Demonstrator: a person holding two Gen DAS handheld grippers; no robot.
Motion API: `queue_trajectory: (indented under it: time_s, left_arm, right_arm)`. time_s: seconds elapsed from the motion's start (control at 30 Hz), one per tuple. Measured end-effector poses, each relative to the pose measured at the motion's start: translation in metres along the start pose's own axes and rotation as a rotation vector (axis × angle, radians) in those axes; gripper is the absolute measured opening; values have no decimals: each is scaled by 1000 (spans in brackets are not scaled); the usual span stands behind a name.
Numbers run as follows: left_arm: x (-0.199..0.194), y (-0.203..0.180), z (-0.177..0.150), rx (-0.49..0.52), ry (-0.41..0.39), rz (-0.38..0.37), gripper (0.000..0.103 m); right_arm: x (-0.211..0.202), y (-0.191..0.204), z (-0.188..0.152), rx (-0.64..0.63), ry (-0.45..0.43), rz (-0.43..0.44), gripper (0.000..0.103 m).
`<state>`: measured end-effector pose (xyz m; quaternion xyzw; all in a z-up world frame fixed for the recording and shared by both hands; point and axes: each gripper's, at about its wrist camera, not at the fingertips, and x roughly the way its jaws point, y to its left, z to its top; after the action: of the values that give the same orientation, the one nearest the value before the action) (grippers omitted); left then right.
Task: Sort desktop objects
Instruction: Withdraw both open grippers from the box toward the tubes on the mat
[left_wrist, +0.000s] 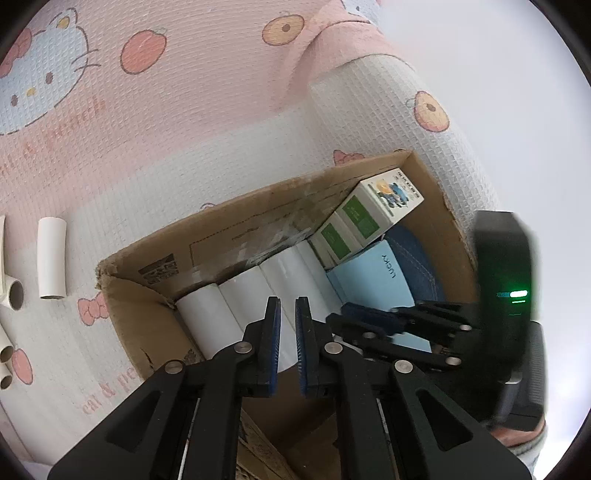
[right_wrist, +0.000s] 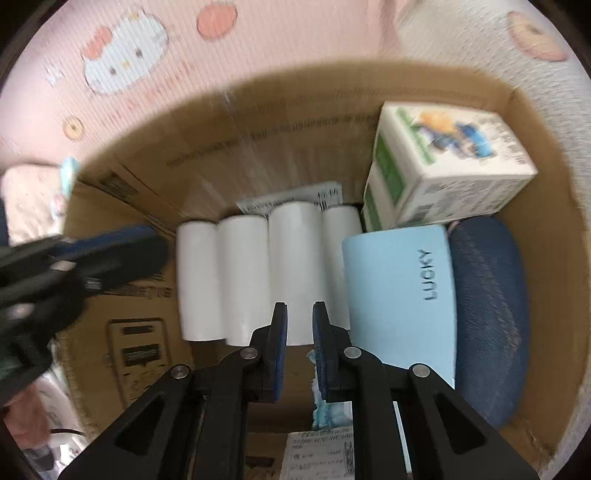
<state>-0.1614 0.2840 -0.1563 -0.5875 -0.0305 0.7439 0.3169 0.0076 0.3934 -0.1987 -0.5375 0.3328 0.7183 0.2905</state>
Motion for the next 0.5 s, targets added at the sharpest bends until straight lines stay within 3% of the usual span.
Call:
queue_trajectory:
  time_s: [0.07, 0.13, 0.23, 0.33, 0.5]
  left_arm:
    - [-4, -3, -2, 1, -21, -10, 19]
    - [-9, -6, -4, 6, -49, -5, 37]
    - [-24, -12, -10, 26, -106, -12, 47]
    - [-39, -15, -17, 35, -151, -35, 53]
    - [-73, -18, -38, 86, -253, -53, 54]
  right_arm:
    - [-15, -2, -2, 10, -43, 13, 11]
    - [-32, -3, -5, 14, -92, 22, 11]
    - [-53, -1, -16, 8, -151, 13, 11]
    - [-72, 6, -22, -9, -216, -40, 11]
    - [-86, 26, -40, -39, -279, -48, 11]
